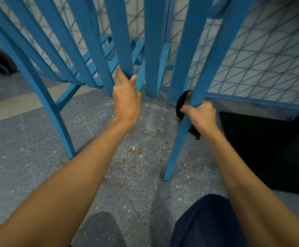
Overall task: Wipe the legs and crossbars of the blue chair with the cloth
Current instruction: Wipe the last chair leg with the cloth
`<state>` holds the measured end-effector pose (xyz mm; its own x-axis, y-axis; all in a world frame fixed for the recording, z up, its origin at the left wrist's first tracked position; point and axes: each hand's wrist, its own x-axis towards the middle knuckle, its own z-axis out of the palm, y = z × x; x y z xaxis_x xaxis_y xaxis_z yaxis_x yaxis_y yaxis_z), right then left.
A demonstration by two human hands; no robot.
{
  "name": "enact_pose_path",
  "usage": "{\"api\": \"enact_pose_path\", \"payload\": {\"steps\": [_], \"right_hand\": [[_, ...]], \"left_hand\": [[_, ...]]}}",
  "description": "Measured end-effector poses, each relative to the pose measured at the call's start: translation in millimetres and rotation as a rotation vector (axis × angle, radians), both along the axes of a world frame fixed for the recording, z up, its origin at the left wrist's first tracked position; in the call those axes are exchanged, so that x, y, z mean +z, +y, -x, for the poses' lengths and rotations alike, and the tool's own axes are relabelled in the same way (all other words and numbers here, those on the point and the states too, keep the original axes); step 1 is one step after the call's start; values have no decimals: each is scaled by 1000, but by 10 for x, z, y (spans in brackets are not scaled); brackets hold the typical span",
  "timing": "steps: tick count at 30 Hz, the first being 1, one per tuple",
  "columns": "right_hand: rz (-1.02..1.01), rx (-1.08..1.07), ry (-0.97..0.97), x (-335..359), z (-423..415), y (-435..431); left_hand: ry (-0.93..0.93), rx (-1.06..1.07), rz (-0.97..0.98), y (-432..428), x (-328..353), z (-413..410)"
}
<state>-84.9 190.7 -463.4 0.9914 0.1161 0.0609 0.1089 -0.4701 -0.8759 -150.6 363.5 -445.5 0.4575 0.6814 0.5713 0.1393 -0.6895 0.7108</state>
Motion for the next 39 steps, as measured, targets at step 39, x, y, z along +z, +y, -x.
{"api": "enact_pose_path", "payload": {"steps": [39], "right_hand": [[-125,-343,550,-424,100,418]], "left_hand": [[-328,-74,180,81,662,1163]]}}
